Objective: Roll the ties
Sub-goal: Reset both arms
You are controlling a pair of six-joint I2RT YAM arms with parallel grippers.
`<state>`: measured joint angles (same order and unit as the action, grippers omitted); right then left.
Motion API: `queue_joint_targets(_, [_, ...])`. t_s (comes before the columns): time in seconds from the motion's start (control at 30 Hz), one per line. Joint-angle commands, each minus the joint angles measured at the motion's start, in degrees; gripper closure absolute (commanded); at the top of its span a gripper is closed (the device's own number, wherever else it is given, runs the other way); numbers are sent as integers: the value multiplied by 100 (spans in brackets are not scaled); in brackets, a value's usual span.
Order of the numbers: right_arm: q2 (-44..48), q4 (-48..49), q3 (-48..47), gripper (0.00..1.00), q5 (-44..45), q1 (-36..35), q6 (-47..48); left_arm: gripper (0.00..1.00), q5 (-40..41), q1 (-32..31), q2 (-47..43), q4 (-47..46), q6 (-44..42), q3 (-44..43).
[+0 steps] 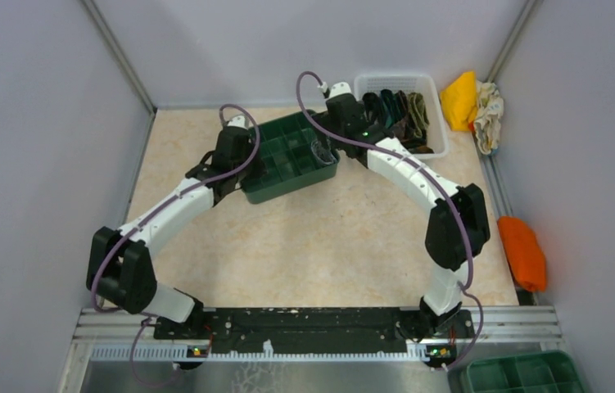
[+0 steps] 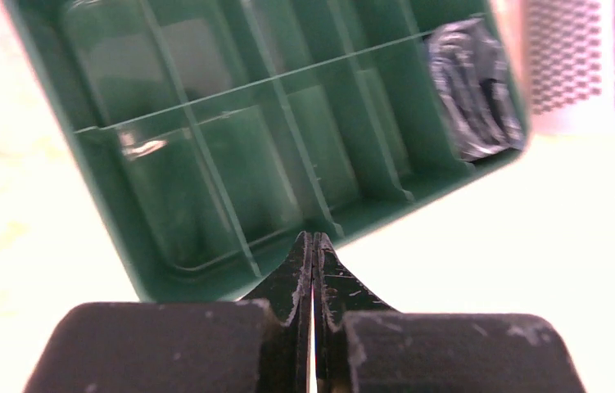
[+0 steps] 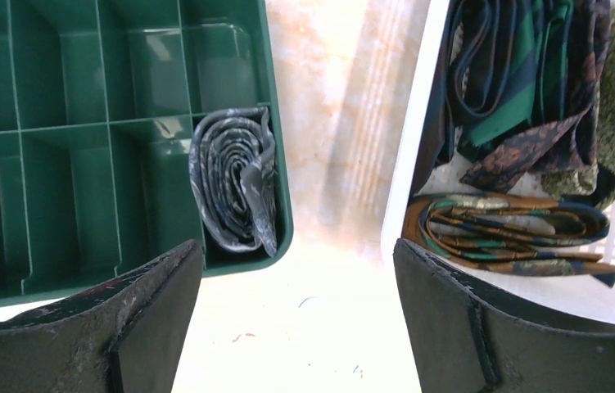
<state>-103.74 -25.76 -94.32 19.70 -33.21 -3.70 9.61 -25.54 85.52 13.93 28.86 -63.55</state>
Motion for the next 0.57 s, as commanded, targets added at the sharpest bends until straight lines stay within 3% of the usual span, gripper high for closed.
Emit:
queue_joint_targets(0.0, [488, 652, 458, 14, 222, -1, -384, 99, -243, -192, -278, -518, -65, 187])
queue_joint_targets(0.53, [804, 1039, 1175, 13, 139, 1, -86, 99, -64, -206, -220, -251, -46, 102])
